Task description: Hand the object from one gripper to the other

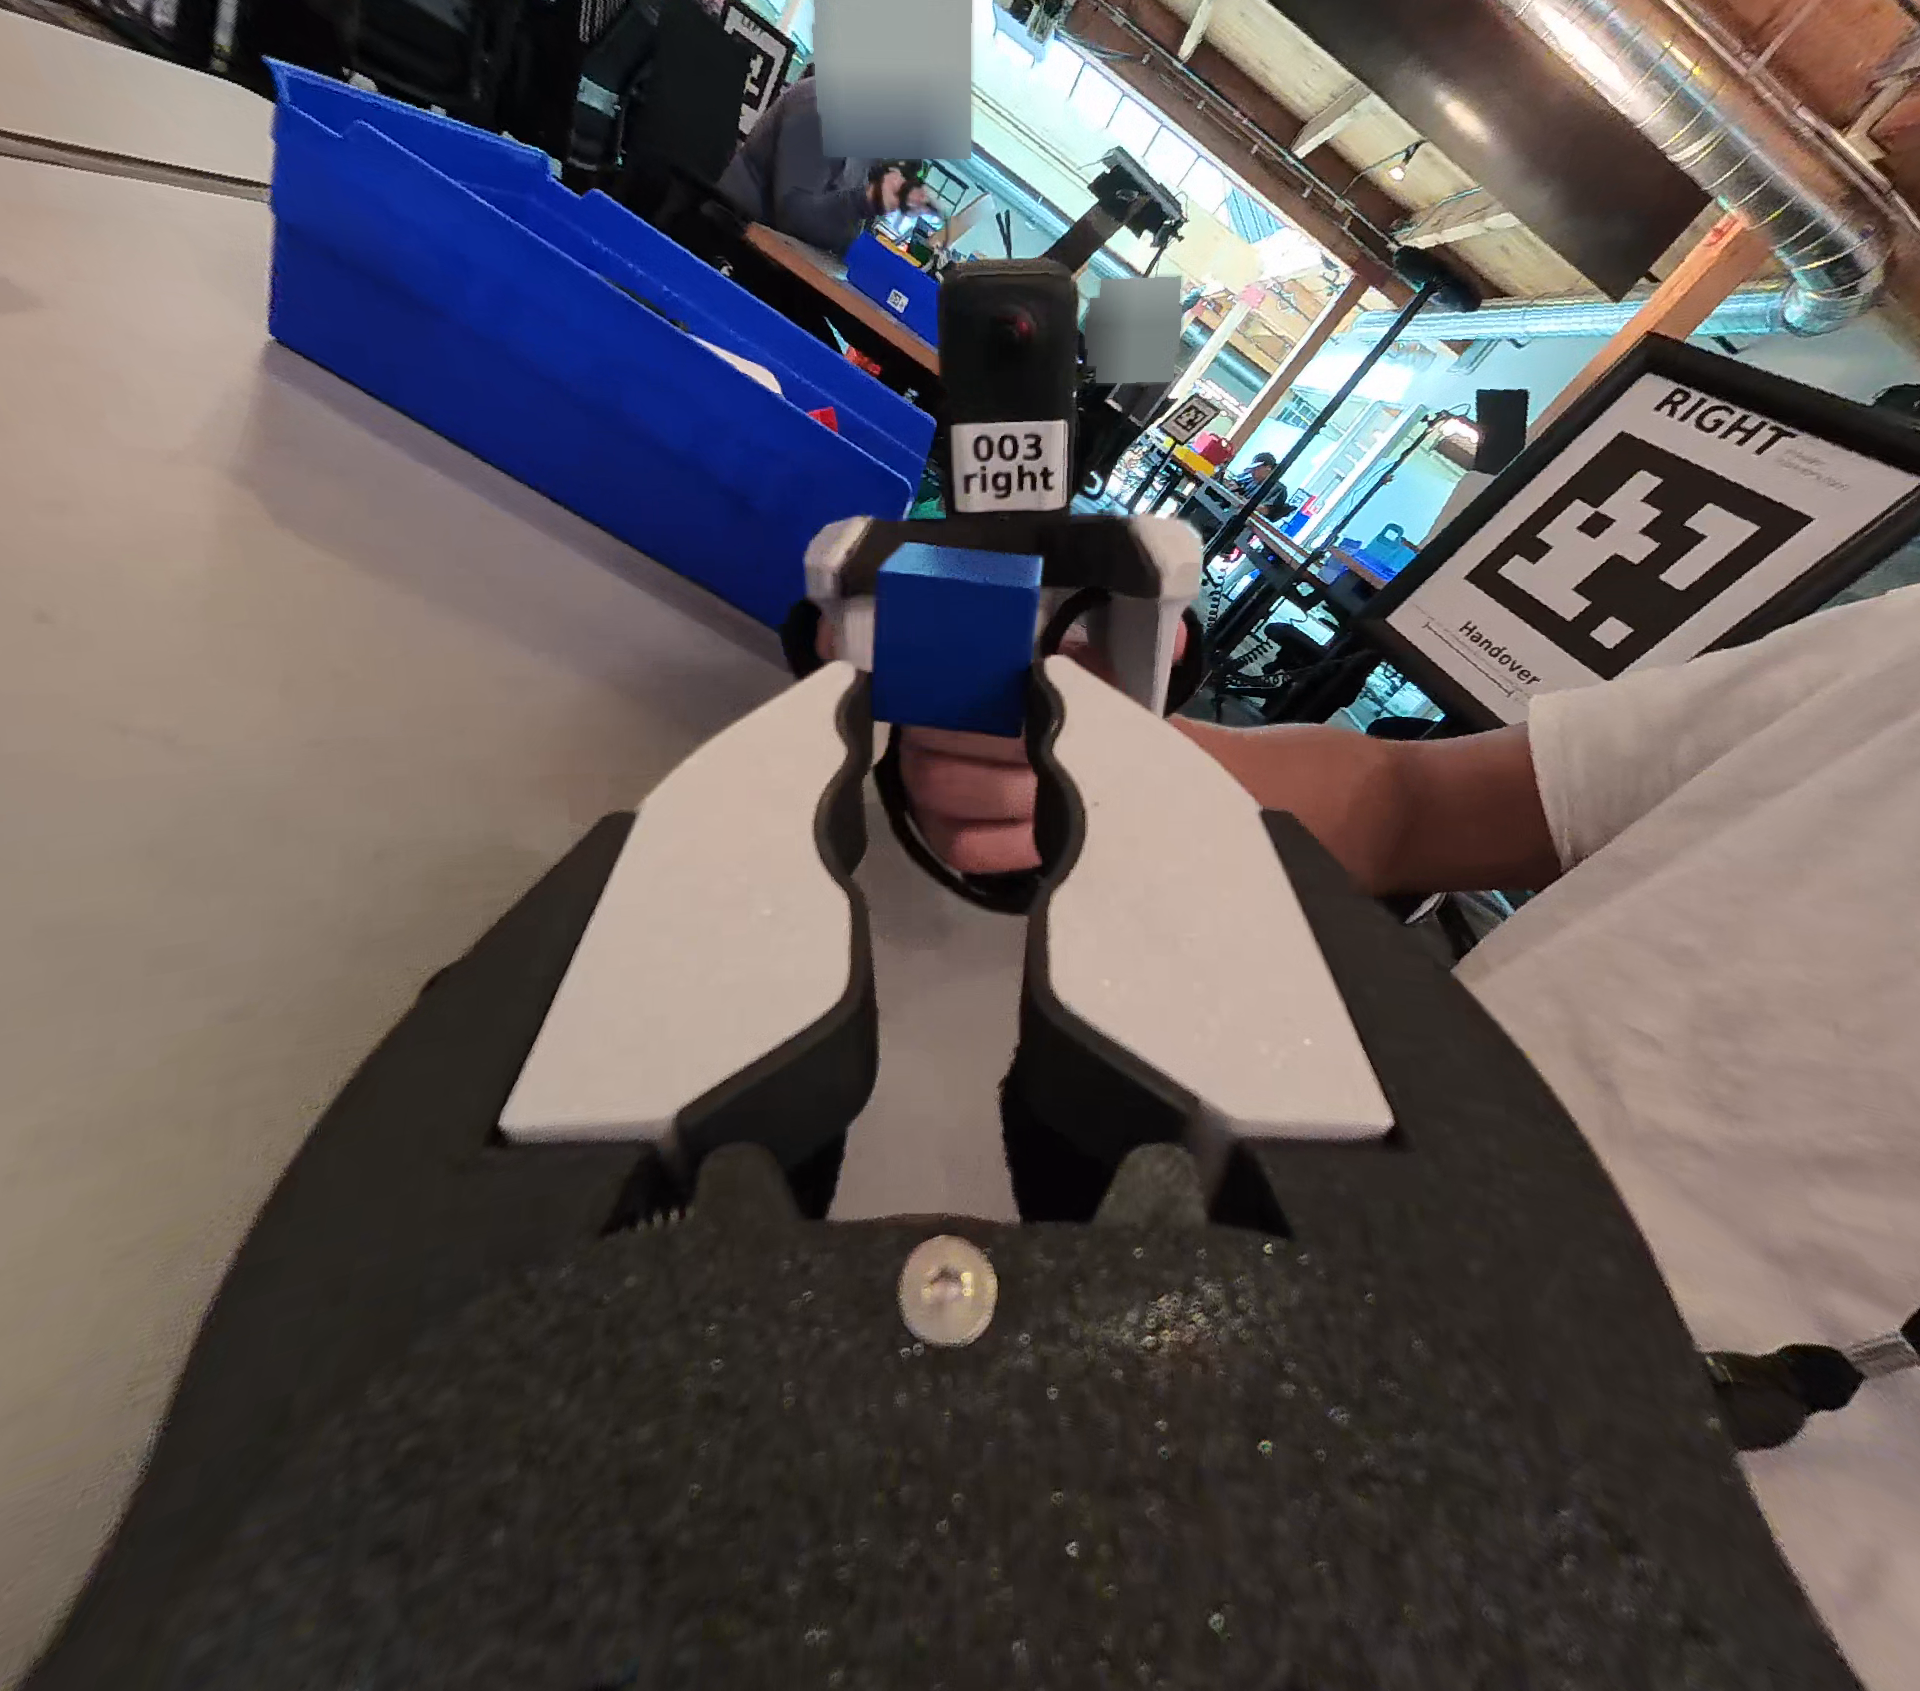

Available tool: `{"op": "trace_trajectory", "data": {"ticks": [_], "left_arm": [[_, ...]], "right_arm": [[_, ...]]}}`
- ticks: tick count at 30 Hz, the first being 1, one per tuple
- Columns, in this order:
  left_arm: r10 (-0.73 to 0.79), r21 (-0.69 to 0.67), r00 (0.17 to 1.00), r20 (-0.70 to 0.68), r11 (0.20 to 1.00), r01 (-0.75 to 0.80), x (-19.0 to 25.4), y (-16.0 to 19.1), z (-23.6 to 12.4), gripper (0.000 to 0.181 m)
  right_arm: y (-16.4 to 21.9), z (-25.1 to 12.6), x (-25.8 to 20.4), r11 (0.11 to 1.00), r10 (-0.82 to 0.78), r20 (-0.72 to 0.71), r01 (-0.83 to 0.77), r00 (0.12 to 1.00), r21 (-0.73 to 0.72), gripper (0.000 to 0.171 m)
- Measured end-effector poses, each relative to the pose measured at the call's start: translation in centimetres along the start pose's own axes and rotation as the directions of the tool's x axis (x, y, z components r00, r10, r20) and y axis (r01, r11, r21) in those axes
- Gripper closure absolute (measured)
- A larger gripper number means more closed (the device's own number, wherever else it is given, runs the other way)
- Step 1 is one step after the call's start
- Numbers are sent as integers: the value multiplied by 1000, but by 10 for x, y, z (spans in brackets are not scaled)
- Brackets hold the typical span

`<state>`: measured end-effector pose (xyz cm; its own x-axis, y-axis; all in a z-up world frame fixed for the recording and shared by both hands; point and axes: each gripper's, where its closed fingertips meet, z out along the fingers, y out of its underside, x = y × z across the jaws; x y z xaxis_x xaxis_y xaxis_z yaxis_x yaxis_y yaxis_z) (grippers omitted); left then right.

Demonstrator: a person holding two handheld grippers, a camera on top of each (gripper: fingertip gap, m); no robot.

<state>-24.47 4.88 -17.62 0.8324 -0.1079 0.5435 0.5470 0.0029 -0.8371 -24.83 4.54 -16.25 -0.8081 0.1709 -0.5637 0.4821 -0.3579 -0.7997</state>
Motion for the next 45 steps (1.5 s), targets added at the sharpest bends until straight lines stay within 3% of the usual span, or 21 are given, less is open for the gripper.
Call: {"op": "trace_trajectory", "data": {"ticks": [3,5,11,14,17,21,24,27,32,34,39,42,45], "left_arm": [[-25,14,1000,-15,1000,25,5,0,5,154],[-31,19,999,-12,999,31,6,1,7,154],[53,-33,995,85,998,-50,-1,9,8,149],[164,-45,967,195,986,-158,-10,3,0,136],[403,-165,864,303,915,-369,-17,4,-7,123],[696,-275,655,293,718,-640,0,1,-7,115],[802,-302,518,297,594,-746,13,-5,-5,123],[845,-363,467,262,534,-763,12,4,-2,132],[849,-402,466,248,528,-748,4,13,1,149],[848,-418,469,247,530,-738,2,14,1,150],[870,-497,398,291,493,-714,-15,10,-8,151],[905,-601,297,304,424,-677,-31,8,-18,151],[960,-730,146,239,277,-625,-47,13,-25,151]], "right_arm": [[7,8,-1,1000,-2,12,2,1000,-26,125],[6,9,-1,1000,5,18,-5,1000,-13,142],[1,4,6,999,31,13,-32,999,13,144],[-1,-2,14,997,71,-17,-71,997,17,144],[-4,-7,18,973,226,7,-226,974,50,144],[2,-1,12,859,507,78,-511,858,38,144],[14,7,10,778,628,43,-628,777,-10,144],[18,11,-2,602,795,159,-794,586,-82,144],[29,15,-9,528,843,223,-831,489,-176,143],[29,15,-6,568,819,217,-805,531,-171,143],[30,9,17,813,581,37,-577,813,-84,126],[36,5,33,957,215,-217,-250,952,-149,117],[41,8,38,956,-166,-368,57,915,-289,116]]}}
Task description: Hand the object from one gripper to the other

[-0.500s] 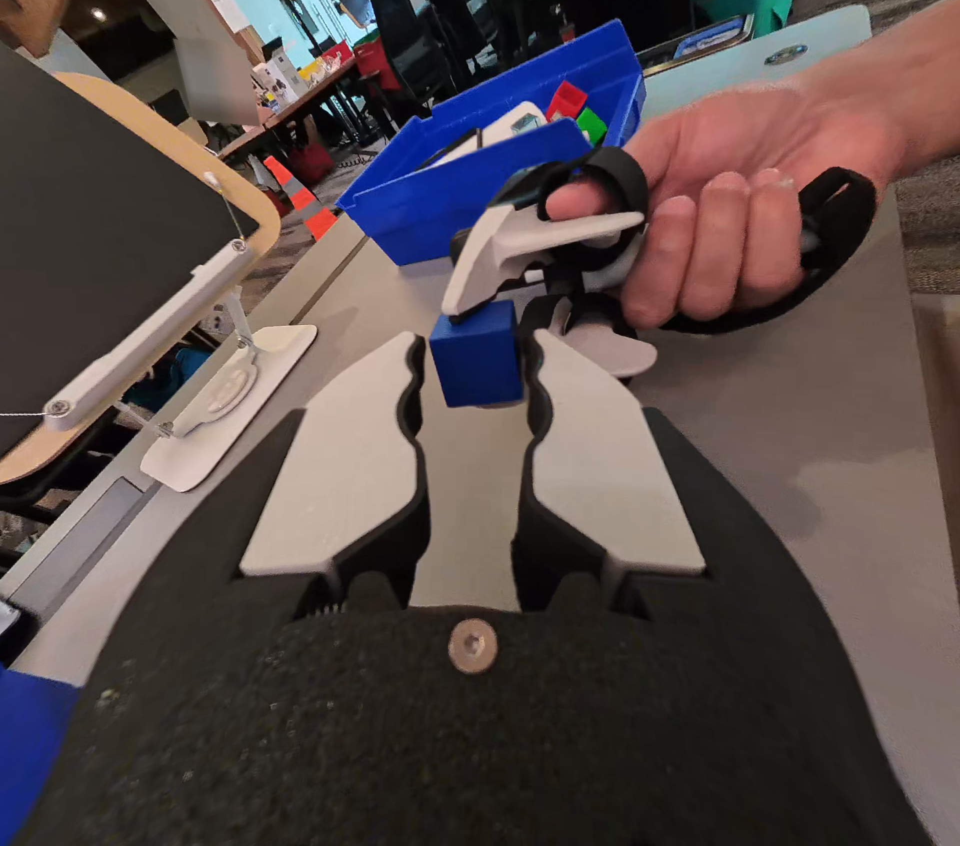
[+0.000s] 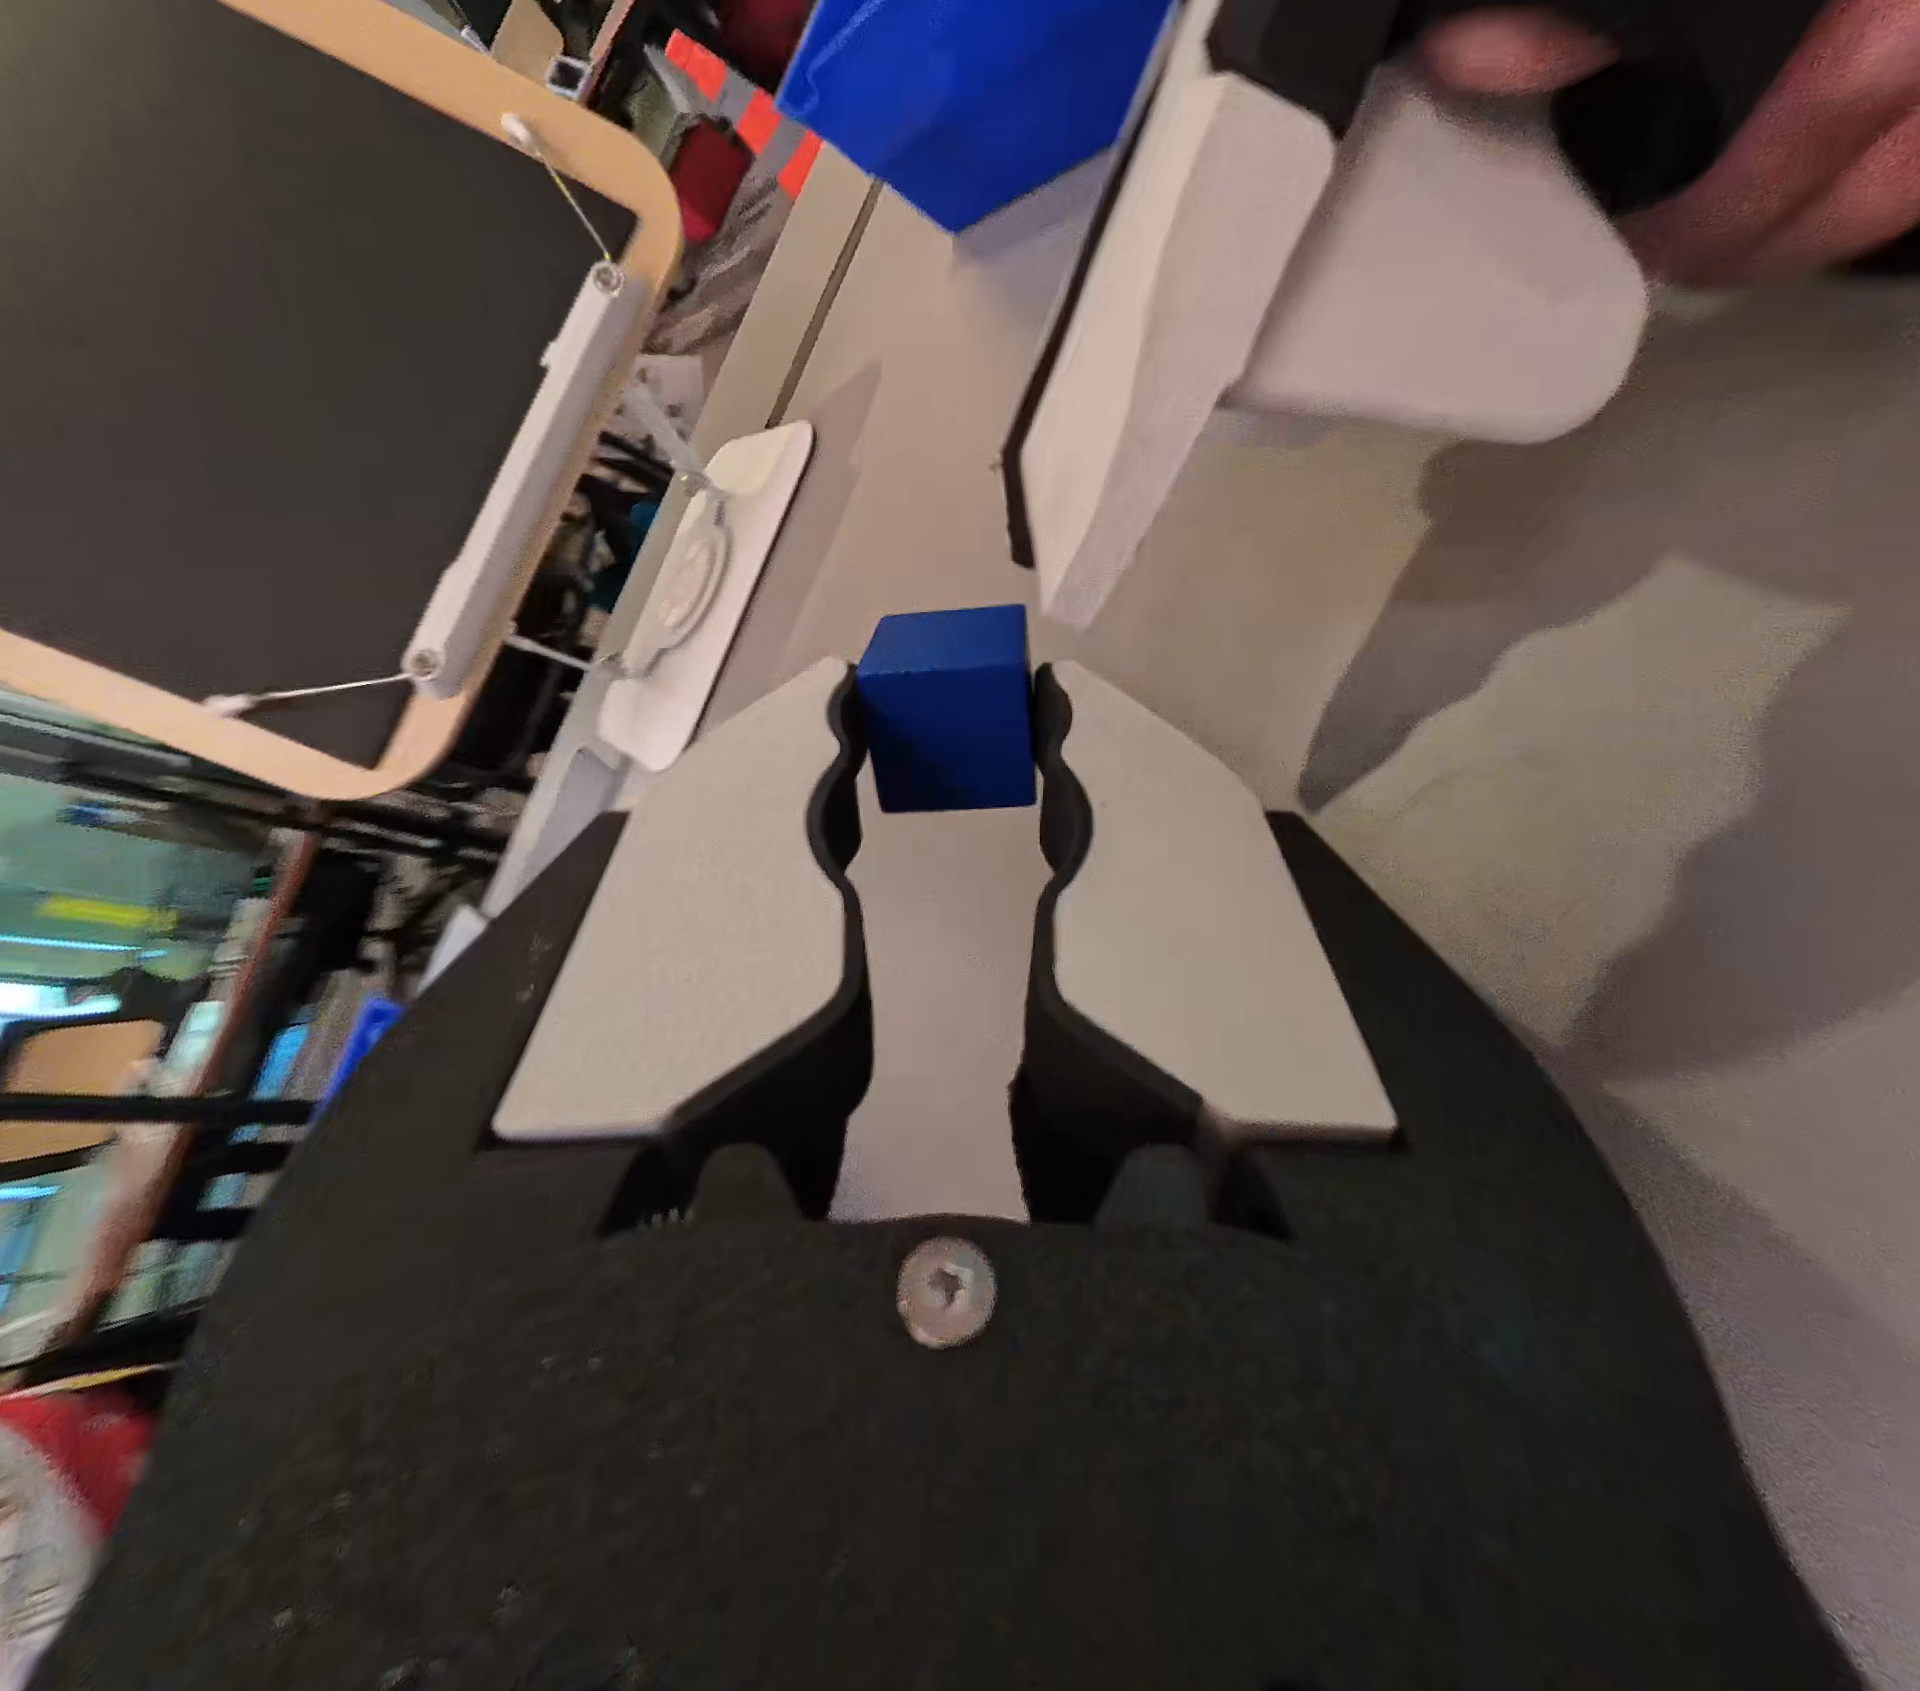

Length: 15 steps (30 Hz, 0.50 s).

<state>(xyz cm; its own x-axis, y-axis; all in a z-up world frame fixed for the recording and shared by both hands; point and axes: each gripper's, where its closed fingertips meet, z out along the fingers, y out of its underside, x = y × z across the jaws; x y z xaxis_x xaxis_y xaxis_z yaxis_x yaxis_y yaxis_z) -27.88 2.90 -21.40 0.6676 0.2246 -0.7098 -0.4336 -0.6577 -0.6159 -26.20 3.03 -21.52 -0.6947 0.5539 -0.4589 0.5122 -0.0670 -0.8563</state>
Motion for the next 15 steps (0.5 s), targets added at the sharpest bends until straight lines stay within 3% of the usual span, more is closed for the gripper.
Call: {"op": "trace_trajectory", "data": {"ticks": [3,5,7,9,15], "left_arm": [[90,-31,996,9,995,-90,8,1,4,151],[122,-32,993,8,992,-121,12,-3,4,151],[154,-34,988,16,988,-153,14,-6,4,151],[161,-33,986,37,987,-160,15,-6,5,151],[-66,-14,994,-83,998,65,24,-1,6,147]], "right_arm": [[3,6,0,998,-65,-104,65,992,-10,121],[8,10,-1,998,-54,-104,52,993,-27,122],[12,11,-3,998,-47,-83,44,995,-47,142],[12,10,-2,998,-48,-76,44,996,-53,143],[16,3,17,990,-126,-125,116,984,-86,143]]}}
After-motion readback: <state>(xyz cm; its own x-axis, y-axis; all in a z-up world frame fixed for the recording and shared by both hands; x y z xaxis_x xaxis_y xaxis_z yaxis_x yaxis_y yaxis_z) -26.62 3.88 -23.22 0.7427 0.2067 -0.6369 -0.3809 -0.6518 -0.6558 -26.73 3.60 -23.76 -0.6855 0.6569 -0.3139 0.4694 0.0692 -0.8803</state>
